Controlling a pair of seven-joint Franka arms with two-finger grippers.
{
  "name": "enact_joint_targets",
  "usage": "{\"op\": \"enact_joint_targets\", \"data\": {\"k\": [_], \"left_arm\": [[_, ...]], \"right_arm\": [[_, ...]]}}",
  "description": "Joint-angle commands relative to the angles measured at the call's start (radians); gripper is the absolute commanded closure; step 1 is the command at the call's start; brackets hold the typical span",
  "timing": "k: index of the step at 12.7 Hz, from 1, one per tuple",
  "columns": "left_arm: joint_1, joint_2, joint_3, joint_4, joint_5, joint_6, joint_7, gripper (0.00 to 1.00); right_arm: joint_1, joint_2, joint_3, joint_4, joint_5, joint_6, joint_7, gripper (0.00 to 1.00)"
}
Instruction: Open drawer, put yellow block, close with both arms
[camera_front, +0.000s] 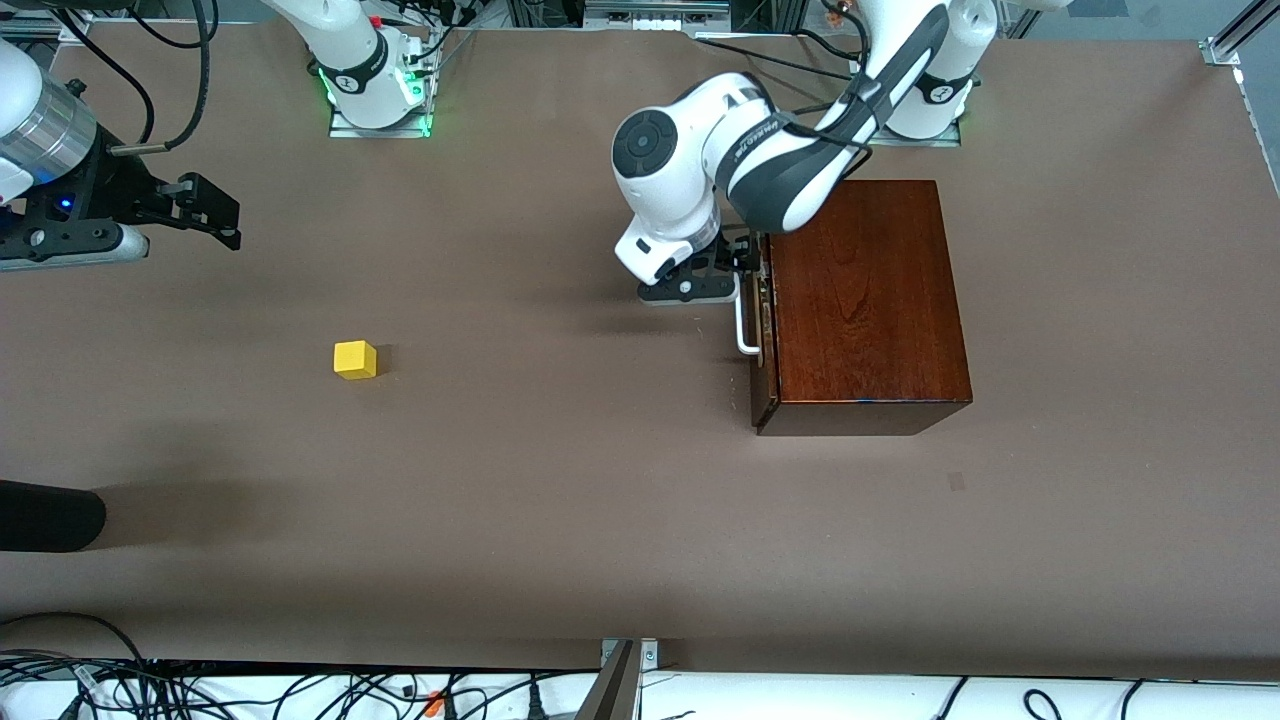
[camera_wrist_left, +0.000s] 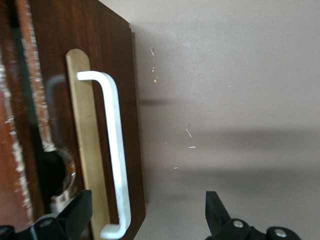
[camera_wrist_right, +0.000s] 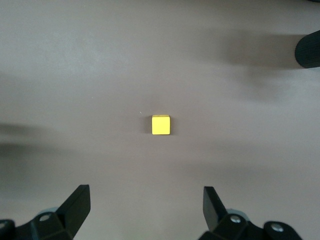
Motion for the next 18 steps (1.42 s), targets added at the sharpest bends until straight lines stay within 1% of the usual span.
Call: {"op": "enact_joint_targets", "data": {"k": [1, 2, 8, 11, 15, 18], "left_arm": [[-0.001, -0.003, 0.0, -0.045, 0.054, 0.054, -0.01, 0.0], [0.0, -0.003, -0.002, -0.057, 0.079, 0.055, -0.01, 0.0], [0.008, 0.003, 0.0, -0.069, 0.084, 0.055, -0.01, 0.0], [0.011, 0.004, 0.001, -0.098, 0.084, 0.109, -0.011, 0.0], [0.011, 0.004, 0.003, -0.115, 0.085, 0.117, -0.019, 0.0], [0.012, 0.01, 0.003, -0.126, 0.084, 0.161, -0.057, 0.0]], "right_arm": [[-0.003, 0.007, 0.003, 0.026, 0.003, -0.022, 0.009, 0.0], [-0.003, 0.007, 0.003, 0.026, 0.003, -0.022, 0.009, 0.0], [-0.005, 0.007, 0.002, 0.023, 0.003, -0.023, 0.009, 0.0], [-0.007, 0.009, -0.001, 0.023, 0.003, -0.023, 0.009, 0.0], [-0.007, 0.009, 0.0, 0.023, 0.003, -0.023, 0.009, 0.0], [-0.005, 0.007, 0.0, 0.023, 0.003, -0.023, 0.009, 0.0]]}}
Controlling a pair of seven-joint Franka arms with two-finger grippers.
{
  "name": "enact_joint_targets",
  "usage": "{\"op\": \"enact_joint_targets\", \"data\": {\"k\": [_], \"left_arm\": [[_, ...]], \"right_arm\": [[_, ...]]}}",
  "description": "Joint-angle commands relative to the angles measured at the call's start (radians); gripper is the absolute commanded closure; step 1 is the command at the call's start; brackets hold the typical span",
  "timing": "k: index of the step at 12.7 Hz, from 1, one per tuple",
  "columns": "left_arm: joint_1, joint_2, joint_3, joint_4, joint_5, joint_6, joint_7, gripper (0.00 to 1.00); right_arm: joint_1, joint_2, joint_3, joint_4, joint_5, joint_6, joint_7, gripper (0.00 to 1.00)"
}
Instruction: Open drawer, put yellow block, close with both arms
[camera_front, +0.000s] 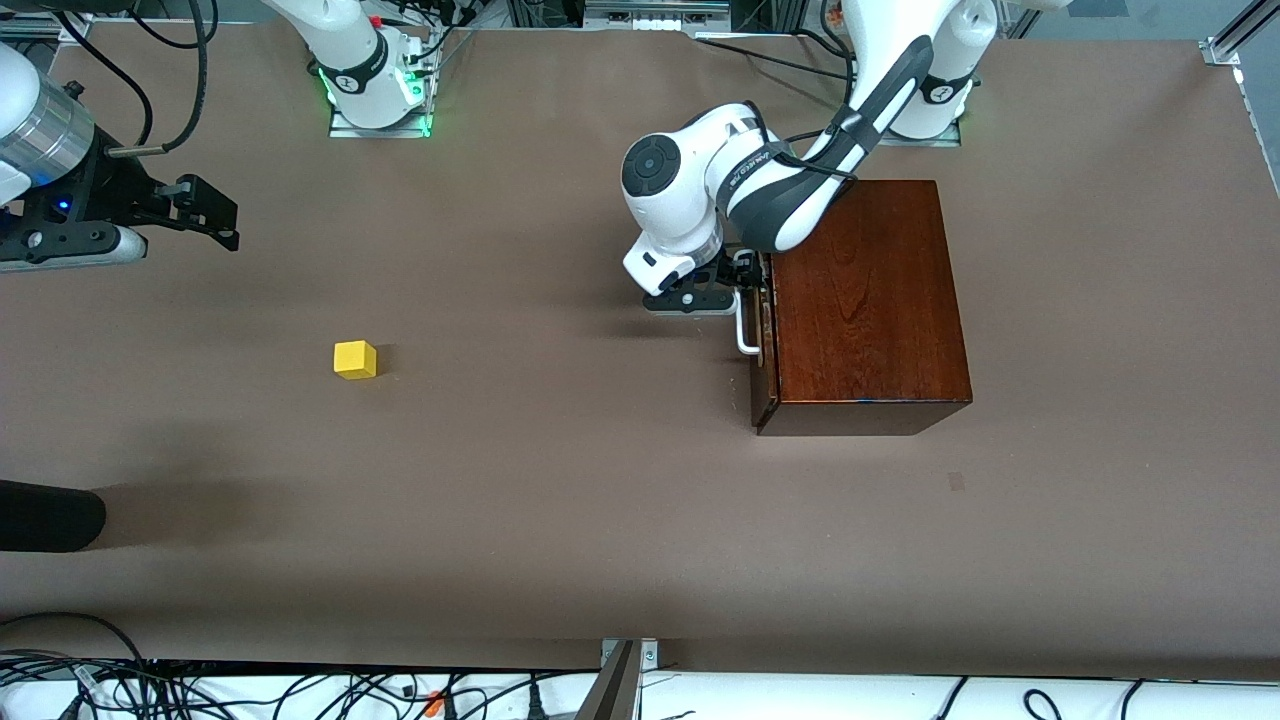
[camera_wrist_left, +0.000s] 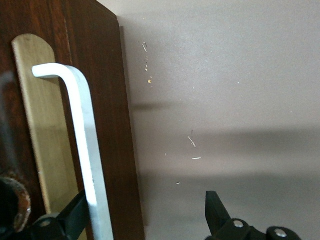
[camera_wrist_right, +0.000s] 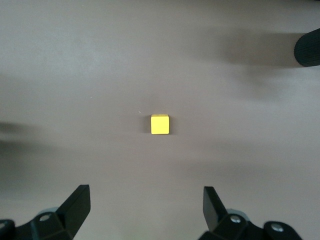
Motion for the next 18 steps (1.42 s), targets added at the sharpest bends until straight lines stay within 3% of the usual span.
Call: {"op": "enact_joint_targets", "data": {"k": [1, 9, 18], "left_arm": [[0.006, 0.002, -0.007, -0.019, 0.026, 0.05, -0.065, 0.0], [-0.024, 0.015, -0.013, 0.001, 0.002, 0.138, -0.152, 0.0], [-0.058, 0.035, -0.013, 0.056, -0.124, 0.202, -0.197, 0.0]], "right_arm": [[-0.004, 0.007, 0.004, 0.023, 0.003, -0.022, 0.009, 0.0], [-0.004, 0.007, 0.006, 0.023, 0.003, -0.022, 0.009, 0.0], [-0.004, 0.007, 0.006, 0.023, 0.003, -0.022, 0.009, 0.0]]}}
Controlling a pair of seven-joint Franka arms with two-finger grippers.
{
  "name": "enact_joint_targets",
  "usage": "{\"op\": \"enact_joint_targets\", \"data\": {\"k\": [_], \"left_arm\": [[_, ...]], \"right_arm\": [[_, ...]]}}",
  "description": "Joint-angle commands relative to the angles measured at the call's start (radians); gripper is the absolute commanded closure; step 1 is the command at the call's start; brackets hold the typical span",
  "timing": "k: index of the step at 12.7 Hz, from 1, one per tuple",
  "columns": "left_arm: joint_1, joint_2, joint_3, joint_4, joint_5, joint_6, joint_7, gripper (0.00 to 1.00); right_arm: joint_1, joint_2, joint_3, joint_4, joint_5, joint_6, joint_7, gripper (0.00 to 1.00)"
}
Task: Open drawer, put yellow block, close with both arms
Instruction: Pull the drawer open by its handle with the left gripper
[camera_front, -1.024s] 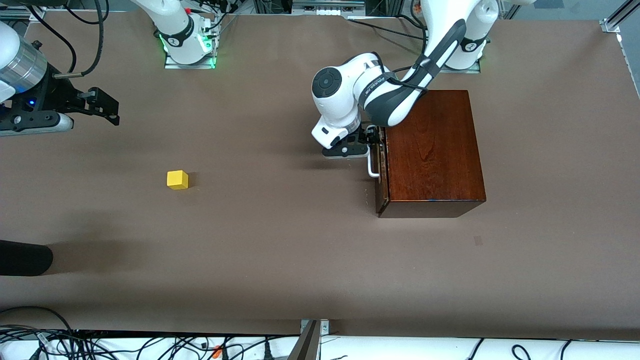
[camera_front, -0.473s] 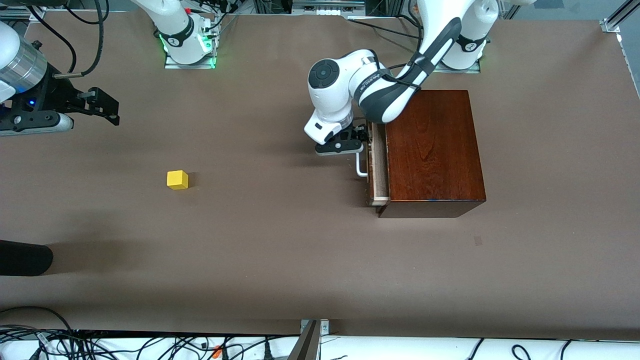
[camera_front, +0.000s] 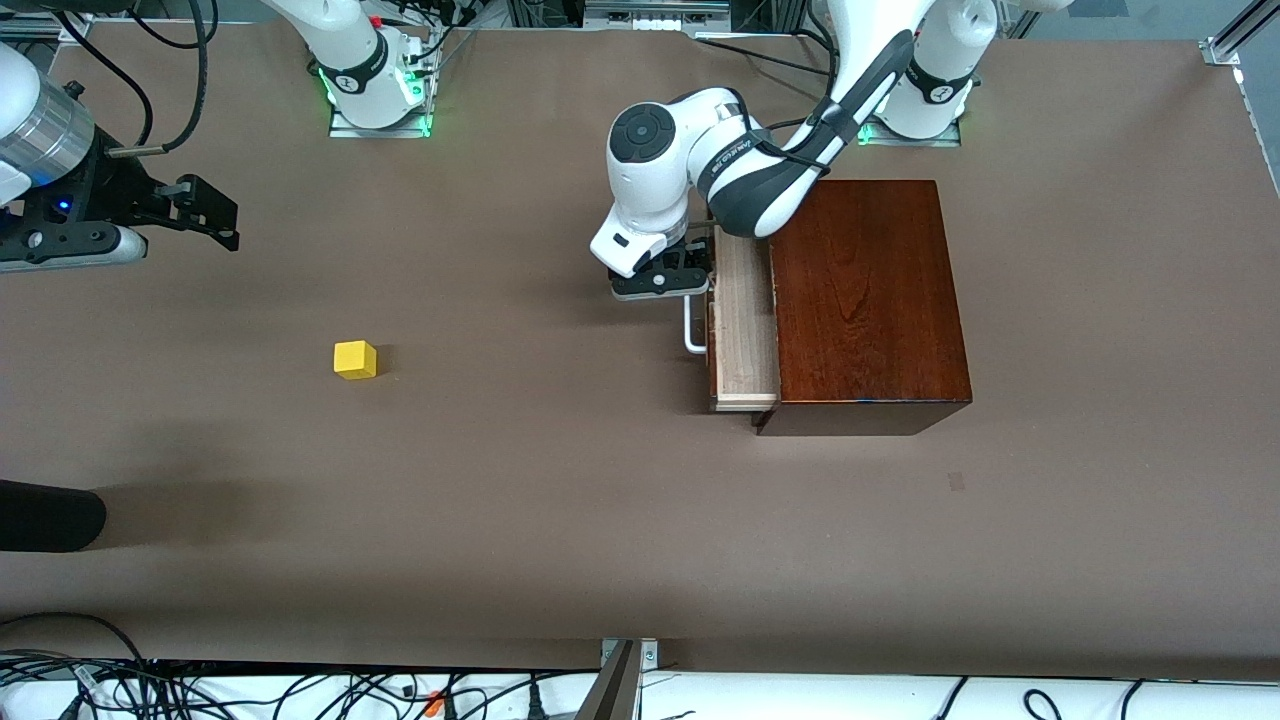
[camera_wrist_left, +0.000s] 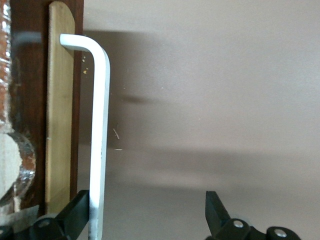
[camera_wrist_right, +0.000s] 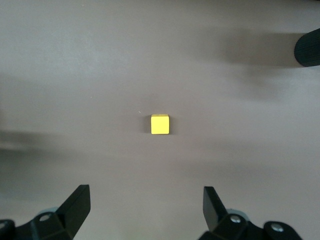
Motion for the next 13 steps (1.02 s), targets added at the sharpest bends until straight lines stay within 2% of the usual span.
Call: {"op": "enact_joint_targets", "data": {"k": [1, 6, 8, 10, 13], "left_arm": [[-0.014, 0.03, -0.002, 0.043, -0.023, 0.01, -0.027, 0.0], [-0.008, 0.005, -0.002, 0.066, -0.02, -0.025, -0.01, 0.0], [-0.006, -0.005, -0.004, 0.132, -0.017, -0.138, 0.008, 0.0], [0.006, -0.034, -0.005, 0.187, -0.025, -0.265, 0.118, 0.0], [0.084, -0.095, -0.004, 0.235, -0.055, -0.416, 0.271, 0.0]], "right_arm": [[-0.004, 0.007, 0.005, 0.022, 0.003, -0.022, 0.009, 0.0], [-0.004, 0.007, 0.005, 0.022, 0.003, -0.02, 0.009, 0.0], [-0.004, 0.007, 0.005, 0.022, 0.003, -0.019, 0.009, 0.0], [-0.004, 0.005, 0.005, 0.022, 0.003, -0.019, 0.009, 0.0], [-0.004, 0.007, 0.005, 0.022, 0.003, -0.016, 0.004, 0.0]]}}
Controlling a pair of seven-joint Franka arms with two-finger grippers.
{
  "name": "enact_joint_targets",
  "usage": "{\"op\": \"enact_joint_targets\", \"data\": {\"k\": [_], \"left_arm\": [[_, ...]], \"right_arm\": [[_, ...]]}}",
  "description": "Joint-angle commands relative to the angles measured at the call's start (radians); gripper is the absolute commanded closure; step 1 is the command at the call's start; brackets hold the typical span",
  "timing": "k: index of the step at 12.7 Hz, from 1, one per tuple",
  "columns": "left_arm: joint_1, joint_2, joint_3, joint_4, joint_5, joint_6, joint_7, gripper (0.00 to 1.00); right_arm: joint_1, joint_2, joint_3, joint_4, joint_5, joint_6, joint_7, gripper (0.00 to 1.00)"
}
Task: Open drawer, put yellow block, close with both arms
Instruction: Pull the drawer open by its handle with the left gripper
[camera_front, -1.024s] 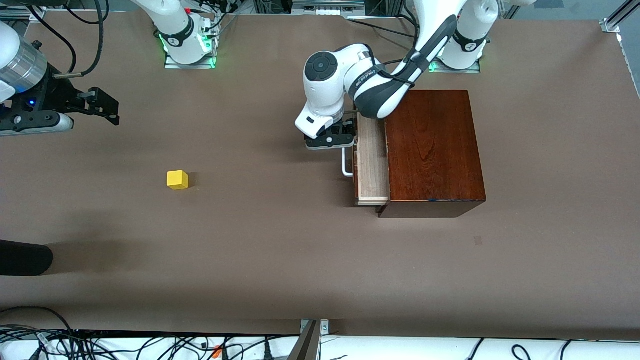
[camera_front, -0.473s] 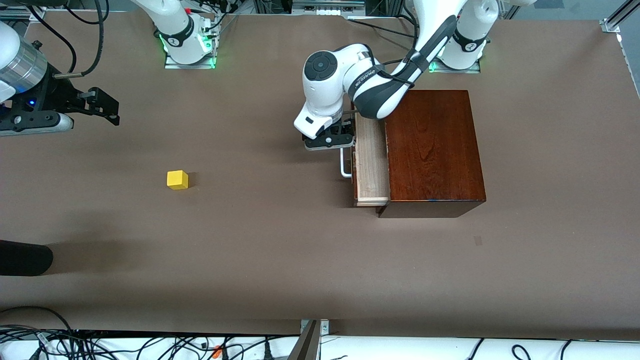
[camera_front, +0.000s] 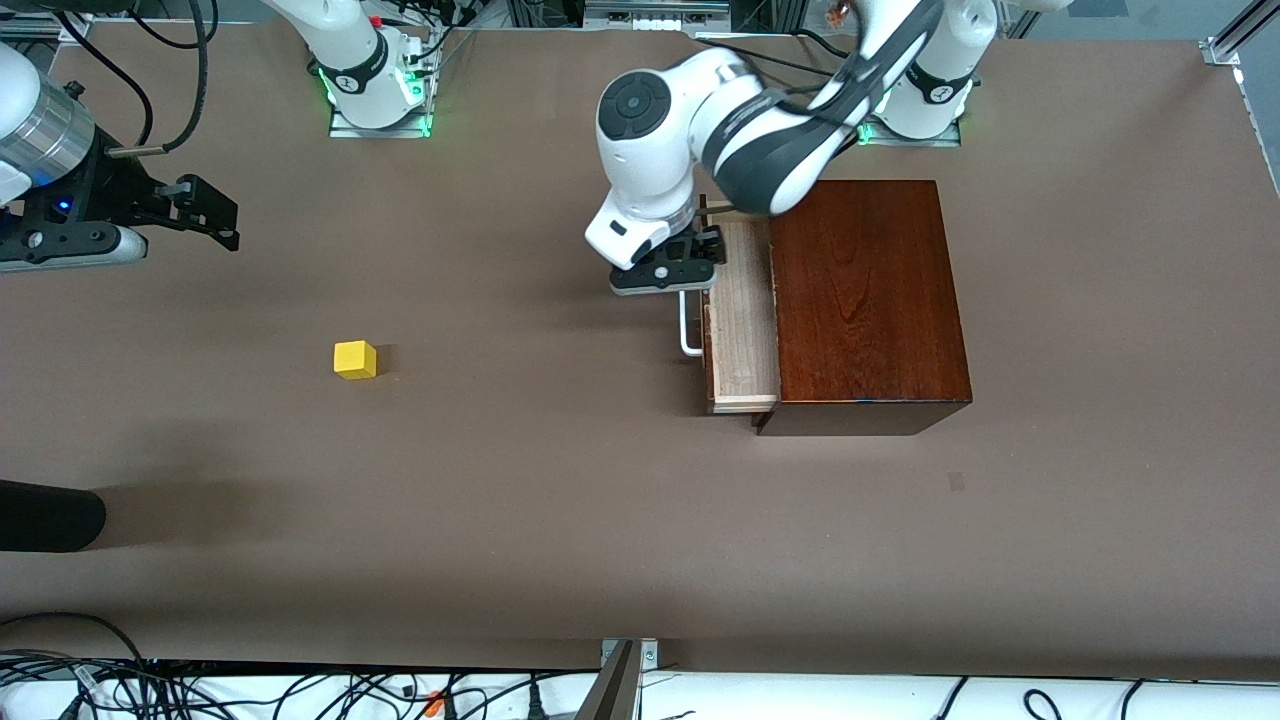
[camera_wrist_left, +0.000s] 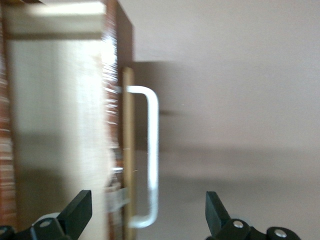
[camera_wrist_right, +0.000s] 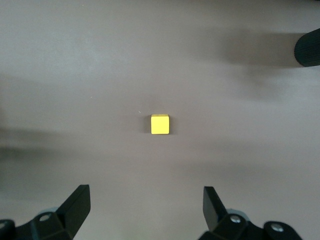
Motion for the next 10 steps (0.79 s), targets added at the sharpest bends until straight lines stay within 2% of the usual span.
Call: {"op": "enact_joint_targets", "data": {"k": [1, 5, 7, 10], "left_arm": [[0.1, -0.073, -0.004, 0.024, -0.035, -0.109, 0.148, 0.0], [0.271, -0.17, -0.007, 0.031, -0.038, -0.218, 0.285, 0.0], [0.379, -0.216, -0.006, 0.04, -0.102, -0.251, 0.354, 0.0], [0.503, -0.231, 0.007, 0.119, -0.156, -0.357, 0.576, 0.0]], "right_arm": [[-0.004, 0.007, 0.005, 0.023, 0.003, -0.014, 0.007, 0.0], [-0.001, 0.005, 0.01, 0.027, 0.001, -0.004, 0.003, 0.0], [-0.001, 0.007, 0.025, 0.03, 0.016, 0.034, -0.011, 0.0], [0.005, 0.039, 0.03, 0.03, 0.026, 0.065, -0.013, 0.0]]}}
